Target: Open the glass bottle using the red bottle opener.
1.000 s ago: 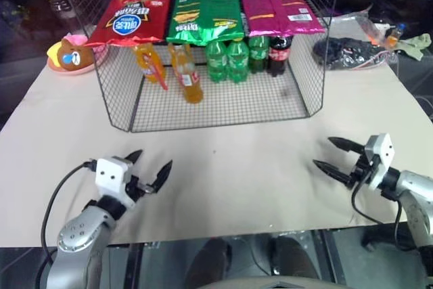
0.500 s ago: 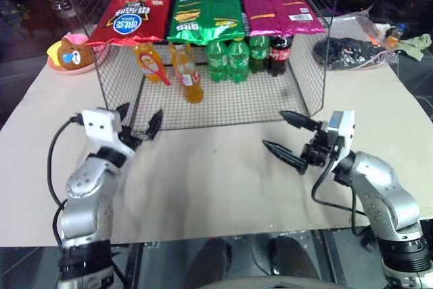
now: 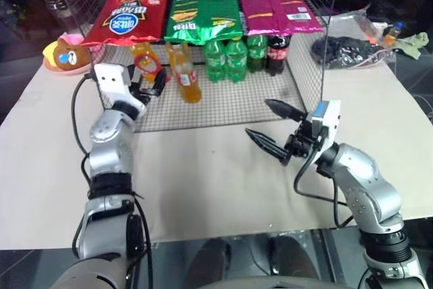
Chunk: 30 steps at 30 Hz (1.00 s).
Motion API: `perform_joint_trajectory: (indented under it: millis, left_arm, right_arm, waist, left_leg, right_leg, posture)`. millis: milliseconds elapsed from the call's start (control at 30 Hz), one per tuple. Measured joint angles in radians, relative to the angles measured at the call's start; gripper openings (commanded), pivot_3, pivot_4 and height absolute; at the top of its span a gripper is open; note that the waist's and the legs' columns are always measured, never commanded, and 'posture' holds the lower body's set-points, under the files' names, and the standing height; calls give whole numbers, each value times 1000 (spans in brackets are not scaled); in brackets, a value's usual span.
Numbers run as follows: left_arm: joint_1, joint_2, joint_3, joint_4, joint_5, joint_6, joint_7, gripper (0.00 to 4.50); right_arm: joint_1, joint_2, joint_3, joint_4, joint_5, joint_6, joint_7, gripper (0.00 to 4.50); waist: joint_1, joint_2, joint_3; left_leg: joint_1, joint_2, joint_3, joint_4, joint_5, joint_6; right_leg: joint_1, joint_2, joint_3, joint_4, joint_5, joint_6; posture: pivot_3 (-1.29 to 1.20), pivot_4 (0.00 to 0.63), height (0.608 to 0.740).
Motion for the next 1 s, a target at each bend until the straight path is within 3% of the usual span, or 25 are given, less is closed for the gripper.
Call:
perform_joint_trajectory:
  millis: [100, 133, 167, 233, 267, 367, 400, 467, 500, 1000]
  left_arm:
    - [-81, -12, 0, 129, 11, -67, 4, 4500]
    - [-113, -26, 0, 183, 18, -111, 3, 3981]
    - [-113, -27, 0, 185, 18, -112, 3, 3977]
    - [-117, -40, 0, 217, 18, -149, -2, 3021]
    - [-117, -42, 1, 219, 18, -151, -2, 3021]
    - [-112, -45, 2, 219, 14, -169, -17, 1628]
    - [-107, -45, 3, 211, 12, -170, -19, 1398]
    - [-91, -44, 10, 190, 0, -170, -23, 309]
    - [-85, -43, 18, 183, -7, -171, -21, 54]
    - [27, -35, 43, -65, -109, -37, -58, 54]
  right_arm:
    - [-1, 3, 8, 1, -5, -8, 1, 4441]
    - [4, -3, 6, 3, -7, -16, 0, 4500]
    - [4, -3, 6, 3, -7, -16, 0, 4500]
    - [6, -6, 6, 7, -14, -22, -3, 4500]
    - [6, -6, 6, 8, -14, -23, -3, 4500]
    - [14, -6, 6, 9, -23, -35, -8, 4500]
    - [15, -6, 6, 9, -25, -40, -11, 4500]
    - [15, -3, 6, 11, -27, -46, -14, 4500]
    - [15, -3, 6, 12, -28, -47, -15, 4500]
    - [7, 5, 8, 55, -34, -66, -9, 4500]
  waist:
    - [-2, -1, 0]
    - [-5, -1, 0]
    - [-5, -1, 0]
    - [-15, -2, 0]
    - [-15, -2, 0]
    - [-22, -4, 1]
    - [-22, -4, 1]
    - [-24, -4, 1]
    - [-24, -4, 1]
    - [-25, -4, 1]
  left_leg:
    - [-6, 0, 0, 2, 0, 0]
    - [-12, -1, 0, 6, 0, -1]
    - [-12, -1, 0, 6, 0, -1]
    - [-13, -1, 0, 10, 0, -1]
    - [-13, -1, 0, 10, 0, -1]
    - [-13, -1, -1, 14, 0, -1]
    - [-13, 0, 0, 14, 1, -1]
    - [-12, 0, 0, 15, 1, -1]
    - [-12, 0, -1, 15, 1, -1]
    - [-12, 1, -1, 15, 1, -1]
  right_leg:
    - [-7, 0, 0, 4, 0, 0]
    - [-12, 0, 0, 7, 0, 0]
    - [-12, 0, 0, 7, 0, 0]
    - [-12, -1, 0, 9, 0, 0]
    - [-12, -1, 0, 10, 0, 0]
    - [-12, 0, 0, 13, 0, 0]
    - [-12, 0, 1, 14, 0, 0]
    - [-11, 0, 1, 15, 0, 0]
    - [-12, 0, 1, 16, 0, 0]
    - [-12, -1, 1, 15, 0, 0]
  posture:
    - [0, 150, 740]
    - [0, 150, 740]
    - [0, 150, 740]
    - [0, 150, 740]
    - [0, 150, 740]
    - [0, 150, 740]
    - [0, 150, 740]
    - [0, 150, 740]
    - [0, 150, 740]
    - [0, 150, 740]
